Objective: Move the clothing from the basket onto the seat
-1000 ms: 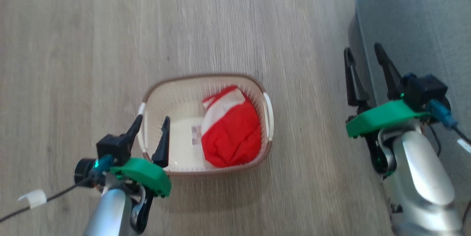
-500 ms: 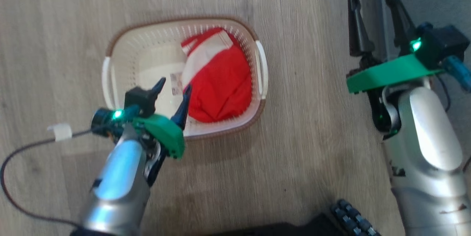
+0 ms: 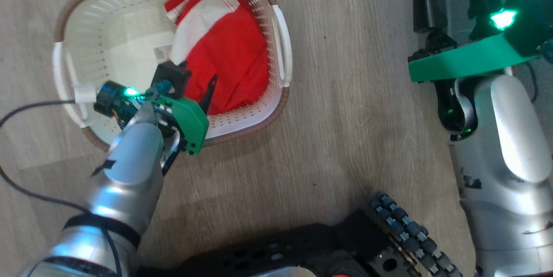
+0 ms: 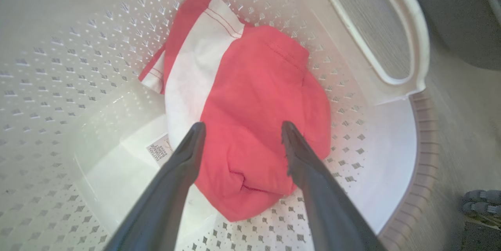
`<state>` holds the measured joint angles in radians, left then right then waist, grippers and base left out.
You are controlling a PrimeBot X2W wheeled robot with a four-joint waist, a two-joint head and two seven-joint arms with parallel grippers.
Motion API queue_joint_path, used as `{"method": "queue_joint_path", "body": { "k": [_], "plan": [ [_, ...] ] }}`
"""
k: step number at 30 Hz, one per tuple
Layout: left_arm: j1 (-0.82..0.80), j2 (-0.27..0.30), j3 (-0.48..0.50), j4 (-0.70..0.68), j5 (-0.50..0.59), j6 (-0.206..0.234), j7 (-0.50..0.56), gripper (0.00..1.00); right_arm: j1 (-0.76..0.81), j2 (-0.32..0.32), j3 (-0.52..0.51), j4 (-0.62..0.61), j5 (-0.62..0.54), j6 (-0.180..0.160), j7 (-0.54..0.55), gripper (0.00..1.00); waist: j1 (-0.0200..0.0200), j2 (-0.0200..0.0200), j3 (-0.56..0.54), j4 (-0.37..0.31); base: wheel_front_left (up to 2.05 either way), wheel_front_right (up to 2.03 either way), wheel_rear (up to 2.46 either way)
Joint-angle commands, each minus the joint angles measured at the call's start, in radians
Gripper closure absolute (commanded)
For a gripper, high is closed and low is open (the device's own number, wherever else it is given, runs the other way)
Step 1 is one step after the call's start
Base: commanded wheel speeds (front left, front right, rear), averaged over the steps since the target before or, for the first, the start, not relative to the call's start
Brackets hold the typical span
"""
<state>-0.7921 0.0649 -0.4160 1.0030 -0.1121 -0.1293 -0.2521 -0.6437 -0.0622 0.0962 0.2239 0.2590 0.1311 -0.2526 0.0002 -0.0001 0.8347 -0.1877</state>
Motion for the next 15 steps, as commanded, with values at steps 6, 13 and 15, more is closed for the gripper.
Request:
{"method": "queue_joint_path", "body": {
  "k": [6,13,15],
  "plan": [
    [-0.061,0.032,-0.056,0.068,0.008,-0.001,-0.01,0.0,-0.012,0.012,0.032,-0.052,0.041,0.0,-0.009,0.0,-0.0002,0.0001,0.076,-0.061,0.0,0.0,0.0],
    [-0.146,0.029,-0.149,0.156,-0.024,-0.001,-0.008,0.0,-0.028,0.012,0.048,-0.063,0.079,0.0,-0.009,0.0,-0.0002,0.0001,0.125,-0.12,0.0,0.0,0.0],
    [-0.172,0.034,-0.177,0.175,-0.03,-0.001,-0.008,0.0,-0.029,0.012,0.051,-0.064,0.089,0.0,-0.009,0.0,-0.0002,0.0001,0.14,-0.133,0.0,0.0,0.0]
  ]
}}
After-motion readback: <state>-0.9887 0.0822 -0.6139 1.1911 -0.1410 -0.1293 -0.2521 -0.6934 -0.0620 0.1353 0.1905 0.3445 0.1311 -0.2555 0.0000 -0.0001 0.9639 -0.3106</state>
